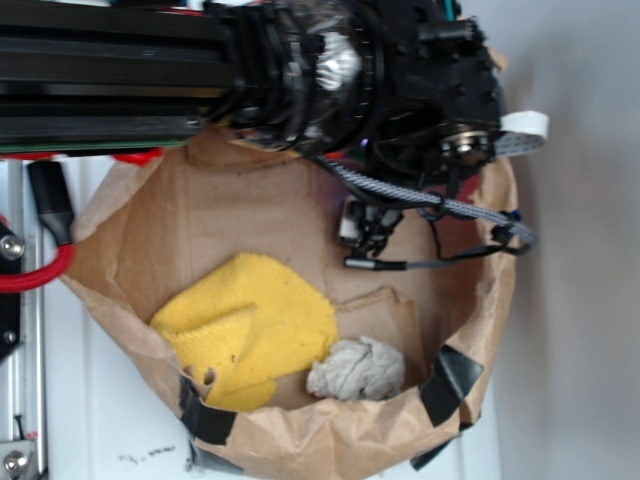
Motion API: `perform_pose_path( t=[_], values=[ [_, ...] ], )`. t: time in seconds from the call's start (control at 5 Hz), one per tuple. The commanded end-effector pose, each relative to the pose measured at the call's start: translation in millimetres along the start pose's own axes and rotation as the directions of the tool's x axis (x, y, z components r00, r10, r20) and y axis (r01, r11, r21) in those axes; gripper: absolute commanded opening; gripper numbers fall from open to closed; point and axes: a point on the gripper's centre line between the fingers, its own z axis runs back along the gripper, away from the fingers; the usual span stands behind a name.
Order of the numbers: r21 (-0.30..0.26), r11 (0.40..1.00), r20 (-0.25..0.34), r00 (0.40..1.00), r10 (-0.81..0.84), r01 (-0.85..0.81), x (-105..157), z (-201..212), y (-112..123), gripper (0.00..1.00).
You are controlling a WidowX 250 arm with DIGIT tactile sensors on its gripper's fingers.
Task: Grab the carrot.
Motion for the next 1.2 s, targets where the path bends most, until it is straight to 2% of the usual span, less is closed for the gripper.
perform_pose_path(
  t=[0.0, 0.2, 1.0],
  values=[
    [0.064, 0.998, -0.006, 1.000, 0.011, -0.010, -18.0, 19.6, 23.2, 1.00],
    [0.067, 0.998, 0.018, 1.000, 0.013, -0.014, -22.6, 22.7, 21.2, 0.00],
    [0.028, 1.000, 0.026, 1.000, 0.005, -0.006, -44.5, 44.9, 20.5, 0.00]
  ],
)
